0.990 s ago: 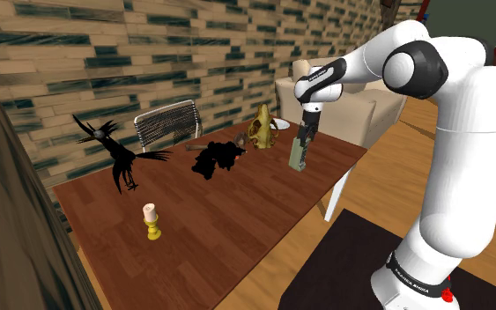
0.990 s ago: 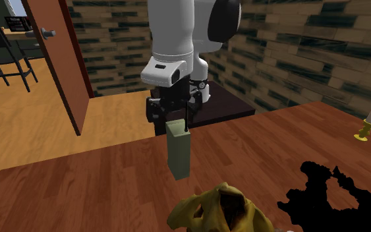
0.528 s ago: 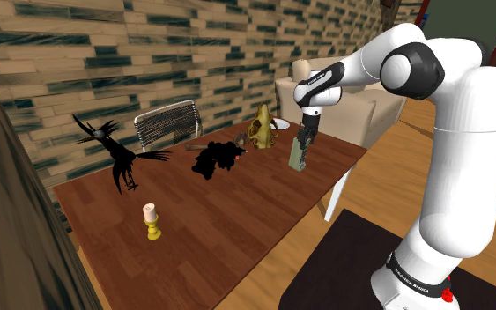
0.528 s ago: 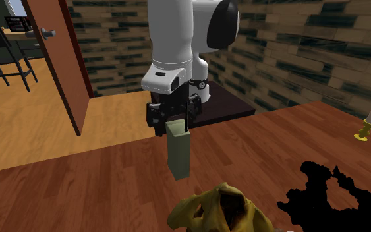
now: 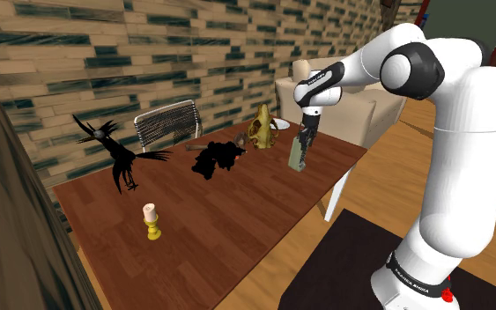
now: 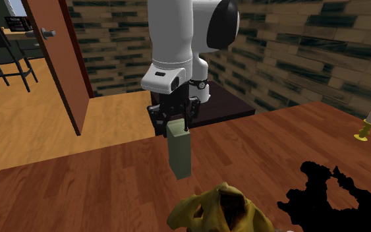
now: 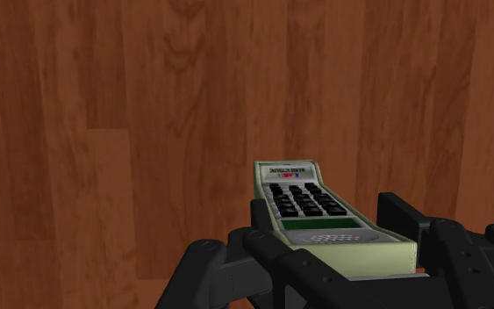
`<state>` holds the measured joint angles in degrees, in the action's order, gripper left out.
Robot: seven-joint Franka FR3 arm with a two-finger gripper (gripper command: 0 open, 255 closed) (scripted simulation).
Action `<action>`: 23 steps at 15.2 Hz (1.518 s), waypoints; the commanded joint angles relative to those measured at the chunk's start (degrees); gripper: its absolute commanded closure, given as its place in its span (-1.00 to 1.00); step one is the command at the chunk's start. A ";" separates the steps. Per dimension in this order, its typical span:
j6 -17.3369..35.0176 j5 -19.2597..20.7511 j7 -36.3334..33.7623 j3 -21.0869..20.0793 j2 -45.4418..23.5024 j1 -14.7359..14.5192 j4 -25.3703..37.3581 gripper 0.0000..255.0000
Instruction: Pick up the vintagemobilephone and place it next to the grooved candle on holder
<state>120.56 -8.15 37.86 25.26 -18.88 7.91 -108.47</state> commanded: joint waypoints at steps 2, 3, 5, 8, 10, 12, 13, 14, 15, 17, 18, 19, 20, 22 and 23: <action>-0.03 -0.02 0.00 -0.02 -0.02 -0.01 -0.01 1.00; -0.03 -0.02 -0.01 -0.02 -0.02 -0.01 0.00 1.00; -0.64 0.20 -0.12 0.07 0.39 -0.07 0.23 1.00; -2.59 0.82 -0.50 0.31 1.51 -0.25 1.17 1.00; -3.91 1.20 -0.73 0.45 2.22 -0.36 1.86 1.00; -5.25 1.56 -0.95 0.58 2.88 -0.45 2.60 1.00; -5.92 1.73 -1.06 0.63 3.19 -0.49 2.99 1.00; -6.60 1.90 -1.16 0.69 3.50 -0.53 3.40 1.00; -7.28 2.05 -1.25 0.74 3.79 -0.56 3.82 1.00; -8.65 2.35 -1.44 0.83 4.34 -0.63 4.69 1.00; -9.34 2.49 -1.52 0.87 4.60 -0.66 5.15 1.00; -10.03 2.63 -1.60 0.91 4.85 -0.68 5.63 1.00; -10.73 2.75 -1.68 0.95 5.08 -0.70 6.11 1.00; -12.13 2.99 -1.82 1.02 5.52 -0.74 7.13 1.00; -12.84 3.10 -1.89 1.05 5.72 -0.75 7.66 1.00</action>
<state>108.35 -5.20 36.14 26.31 -13.45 7.24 -101.20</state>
